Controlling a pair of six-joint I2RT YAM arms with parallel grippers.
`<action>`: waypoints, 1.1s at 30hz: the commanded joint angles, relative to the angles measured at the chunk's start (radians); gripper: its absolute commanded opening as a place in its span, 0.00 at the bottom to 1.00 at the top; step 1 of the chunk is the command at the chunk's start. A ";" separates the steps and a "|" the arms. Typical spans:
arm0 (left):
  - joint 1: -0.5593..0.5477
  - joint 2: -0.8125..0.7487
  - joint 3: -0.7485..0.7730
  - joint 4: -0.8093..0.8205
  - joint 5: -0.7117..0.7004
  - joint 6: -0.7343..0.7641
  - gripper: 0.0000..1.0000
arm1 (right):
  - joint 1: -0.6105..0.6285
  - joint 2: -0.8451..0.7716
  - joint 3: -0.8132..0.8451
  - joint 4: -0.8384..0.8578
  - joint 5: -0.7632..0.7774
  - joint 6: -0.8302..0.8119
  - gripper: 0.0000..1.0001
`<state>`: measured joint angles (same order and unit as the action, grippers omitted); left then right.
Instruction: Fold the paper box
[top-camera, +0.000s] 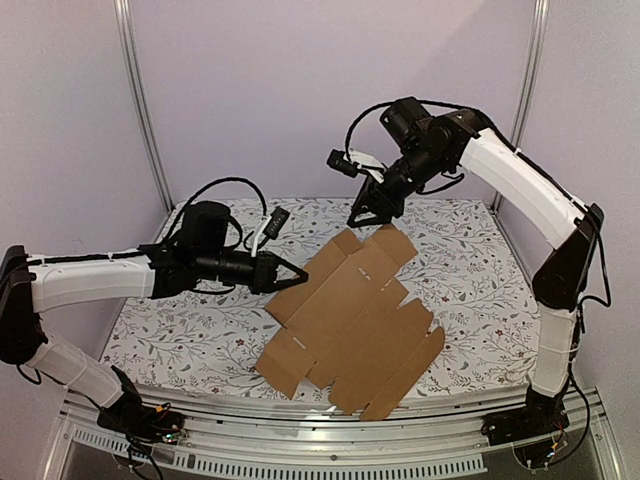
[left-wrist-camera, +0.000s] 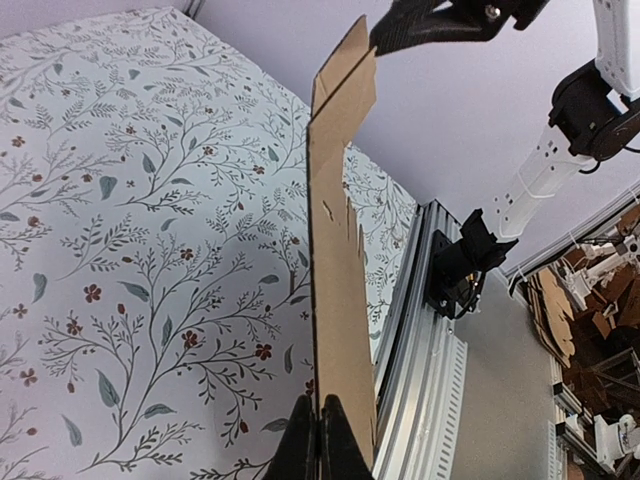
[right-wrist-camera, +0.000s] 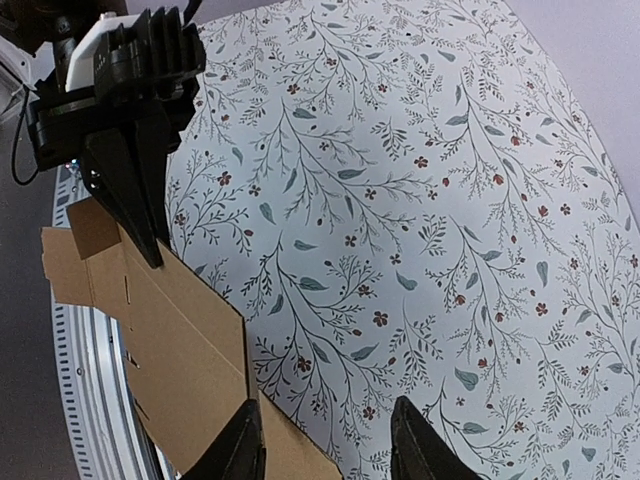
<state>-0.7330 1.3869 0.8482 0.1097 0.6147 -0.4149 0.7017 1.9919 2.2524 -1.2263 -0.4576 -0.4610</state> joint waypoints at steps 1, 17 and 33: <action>-0.018 -0.014 0.000 -0.049 0.002 0.027 0.00 | 0.019 0.004 -0.041 -0.047 -0.005 -0.085 0.42; -0.024 -0.039 -0.018 -0.017 0.042 0.052 0.00 | 0.067 0.044 -0.045 -0.081 -0.086 -0.128 0.45; -0.045 -0.027 -0.007 -0.082 0.019 0.137 0.00 | 0.031 -0.009 0.044 -0.077 -0.136 -0.079 0.47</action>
<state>-0.7467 1.3342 0.8249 0.1192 0.6376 -0.3317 0.7567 2.0495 2.2650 -1.3136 -0.5610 -0.5743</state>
